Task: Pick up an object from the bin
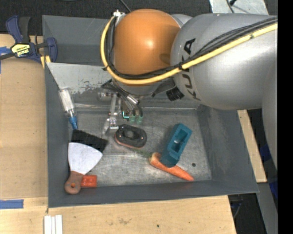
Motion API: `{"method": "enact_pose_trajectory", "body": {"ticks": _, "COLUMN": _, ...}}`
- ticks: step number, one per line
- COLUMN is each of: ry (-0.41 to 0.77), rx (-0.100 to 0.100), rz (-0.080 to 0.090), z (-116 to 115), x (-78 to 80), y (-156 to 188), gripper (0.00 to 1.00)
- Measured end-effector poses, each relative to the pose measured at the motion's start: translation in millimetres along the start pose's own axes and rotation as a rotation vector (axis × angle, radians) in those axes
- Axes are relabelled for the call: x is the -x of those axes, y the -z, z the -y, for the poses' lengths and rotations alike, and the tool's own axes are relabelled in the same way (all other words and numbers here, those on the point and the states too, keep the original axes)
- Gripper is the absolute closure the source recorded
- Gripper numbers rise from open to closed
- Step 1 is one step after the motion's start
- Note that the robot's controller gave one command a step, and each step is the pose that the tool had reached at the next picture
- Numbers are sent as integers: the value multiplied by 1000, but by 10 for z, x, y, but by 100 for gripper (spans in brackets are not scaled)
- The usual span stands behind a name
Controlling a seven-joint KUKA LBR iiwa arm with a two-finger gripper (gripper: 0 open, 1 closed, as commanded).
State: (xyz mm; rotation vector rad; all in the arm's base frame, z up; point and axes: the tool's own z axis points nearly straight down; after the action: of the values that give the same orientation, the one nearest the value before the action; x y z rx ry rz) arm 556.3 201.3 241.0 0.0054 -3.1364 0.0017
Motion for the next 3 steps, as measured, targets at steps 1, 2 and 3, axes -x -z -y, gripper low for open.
{"method": "enact_pose_trajectory", "body": {"ticks": 1, "ry": -3, "rx": 2, "rz": 8, "z": 8, "x": 17, "y": 48, "gripper": 0}}
{"method": "enact_pose_trajectory", "body": {"ticks": 2, "ry": -63, "rx": 4, "rz": 12, "z": -113, "x": 101, "y": -698, "gripper": 0}}
{"method": "enact_pose_trajectory", "body": {"ticks": 3, "ry": -68, "rx": 1, "rz": 3, "z": -143, "x": 103, "y": -1243, "gripper": 0}}
